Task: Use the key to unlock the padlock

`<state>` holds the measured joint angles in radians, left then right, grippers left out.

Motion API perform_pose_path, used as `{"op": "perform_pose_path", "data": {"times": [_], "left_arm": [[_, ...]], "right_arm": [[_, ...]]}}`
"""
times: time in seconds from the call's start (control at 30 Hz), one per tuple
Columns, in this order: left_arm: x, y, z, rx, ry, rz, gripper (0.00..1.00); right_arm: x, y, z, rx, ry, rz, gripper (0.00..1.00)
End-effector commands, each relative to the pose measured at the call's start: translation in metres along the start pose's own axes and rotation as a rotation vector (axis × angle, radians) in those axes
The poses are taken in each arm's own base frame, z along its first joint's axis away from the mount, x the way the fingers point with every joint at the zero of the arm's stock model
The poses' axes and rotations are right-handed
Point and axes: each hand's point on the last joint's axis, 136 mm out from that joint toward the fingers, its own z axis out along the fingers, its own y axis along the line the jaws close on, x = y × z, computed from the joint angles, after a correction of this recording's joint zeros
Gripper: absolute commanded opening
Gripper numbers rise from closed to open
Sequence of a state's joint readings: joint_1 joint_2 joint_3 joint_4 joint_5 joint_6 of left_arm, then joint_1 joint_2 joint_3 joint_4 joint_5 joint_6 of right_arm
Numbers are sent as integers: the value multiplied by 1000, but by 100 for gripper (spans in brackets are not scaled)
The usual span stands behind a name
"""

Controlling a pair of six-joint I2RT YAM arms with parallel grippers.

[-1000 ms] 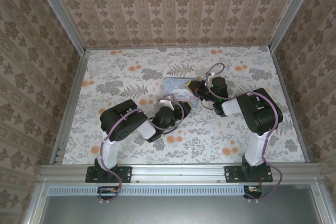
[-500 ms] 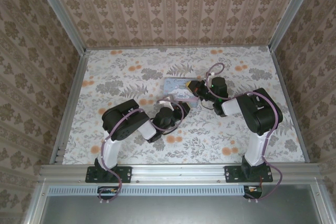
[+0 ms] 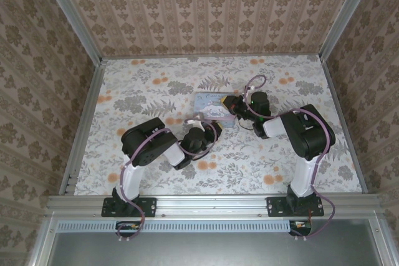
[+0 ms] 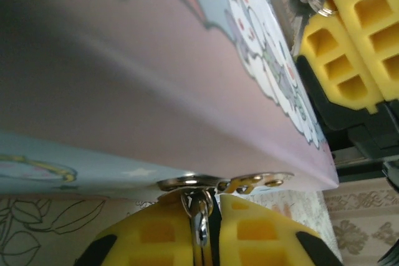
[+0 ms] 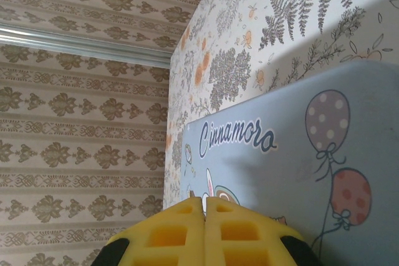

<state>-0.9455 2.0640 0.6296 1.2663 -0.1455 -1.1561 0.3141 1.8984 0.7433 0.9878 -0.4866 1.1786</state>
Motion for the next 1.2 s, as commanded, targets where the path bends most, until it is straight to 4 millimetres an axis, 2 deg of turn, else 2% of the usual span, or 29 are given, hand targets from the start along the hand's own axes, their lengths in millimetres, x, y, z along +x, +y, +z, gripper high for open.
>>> {"op": "perform_pose_path", "data": {"times": [0.0, 0.13, 0.23, 0.4, 0.63, 0.83, 0.97, 1.17], "left_arm": [[-5, -2, -1, 16, -11, -7, 0], [-7, -5, -9, 32, 12, -41, 0], [-11, -9, -17, 49, 37, -76, 0], [-21, -1, -34, 38, 51, -109, 0], [-19, 7, -46, 23, 87, -115, 0], [-17, 0, -45, 59, 140, -167, 0], [-17, -10, -43, 99, 171, -230, 0], [-20, -32, -41, 157, 206, -295, 0]], "right_arm": [[38, -51, -4, 148, 108, 82, 0], [29, -35, -8, 119, 98, 68, 0], [24, -13, -19, 92, 93, 24, 0], [31, 13, -55, 98, 86, -57, 0], [65, 25, -110, 72, 101, -90, 0], [101, 18, -146, 80, 106, -91, 0], [121, 6, -152, 94, 108, -62, 0], [142, -2, -134, 102, 132, -27, 0]]}}
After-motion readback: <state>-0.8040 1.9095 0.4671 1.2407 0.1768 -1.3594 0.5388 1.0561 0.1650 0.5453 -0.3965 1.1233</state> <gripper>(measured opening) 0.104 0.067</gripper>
